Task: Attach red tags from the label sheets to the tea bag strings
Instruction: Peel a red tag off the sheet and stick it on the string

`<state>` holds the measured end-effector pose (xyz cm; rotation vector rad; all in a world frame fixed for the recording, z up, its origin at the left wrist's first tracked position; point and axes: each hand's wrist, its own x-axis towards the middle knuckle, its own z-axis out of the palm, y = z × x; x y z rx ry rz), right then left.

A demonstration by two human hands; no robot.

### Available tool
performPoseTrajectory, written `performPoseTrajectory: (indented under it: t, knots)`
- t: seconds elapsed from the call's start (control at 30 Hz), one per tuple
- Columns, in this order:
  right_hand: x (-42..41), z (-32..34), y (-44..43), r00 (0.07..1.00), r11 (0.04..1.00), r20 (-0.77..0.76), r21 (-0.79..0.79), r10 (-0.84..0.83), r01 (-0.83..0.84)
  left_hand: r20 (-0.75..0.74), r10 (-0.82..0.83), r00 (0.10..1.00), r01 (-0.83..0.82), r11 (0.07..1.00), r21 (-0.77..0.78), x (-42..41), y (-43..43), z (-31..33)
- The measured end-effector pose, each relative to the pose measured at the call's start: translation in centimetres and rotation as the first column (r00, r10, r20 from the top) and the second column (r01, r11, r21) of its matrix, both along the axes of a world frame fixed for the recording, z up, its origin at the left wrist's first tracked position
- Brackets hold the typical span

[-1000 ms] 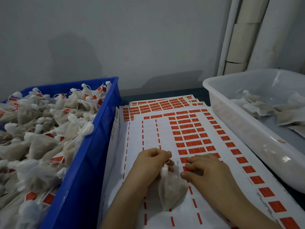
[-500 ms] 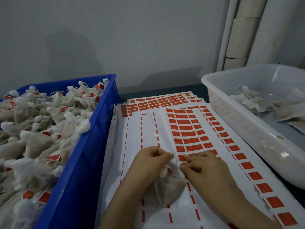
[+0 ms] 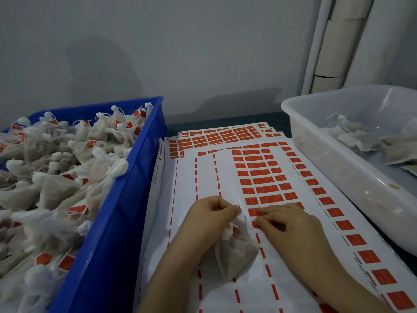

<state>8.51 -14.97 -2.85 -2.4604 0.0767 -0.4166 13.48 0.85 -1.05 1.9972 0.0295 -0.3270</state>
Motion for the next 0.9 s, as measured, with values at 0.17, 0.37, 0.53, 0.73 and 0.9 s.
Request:
performPoseTrajectory:
  t: [0.17,0.37,0.53,0.73,0.9]
  knots:
    - [-0.2,0.1,-0.2,0.999,0.999,-0.025,0.035,-0.022,0.023,-0.017,0.002,1.000,-0.003,0.999,-0.043,0.1,0.1,0.0]
    - [-0.1,0.1,0.2,0.997,1.000,-0.070,0.011,-0.020,0.021,-0.016,0.004,1.000,-0.005,0.999,-0.046,0.0,0.1,0.0]
    - [0.1,0.1,0.1,0.998,0.999,-0.066,-0.034,-0.015,0.013,-0.025,0.020,0.999,-0.022,0.996,-0.084,0.1,0.0,0.1]
    - [0.0,-0.2,0.0,0.997,0.999,-0.053,0.003,-0.049,0.049,-0.082,0.006,0.997,-0.026,0.970,-0.244,-0.2,0.1,0.9]
    - [0.0,-0.1,-1.2,0.990,0.977,-0.021,0.159,-0.140,0.141,-0.046,-0.018,0.999,0.001,0.942,-0.334,-0.3,0.1,1.4]
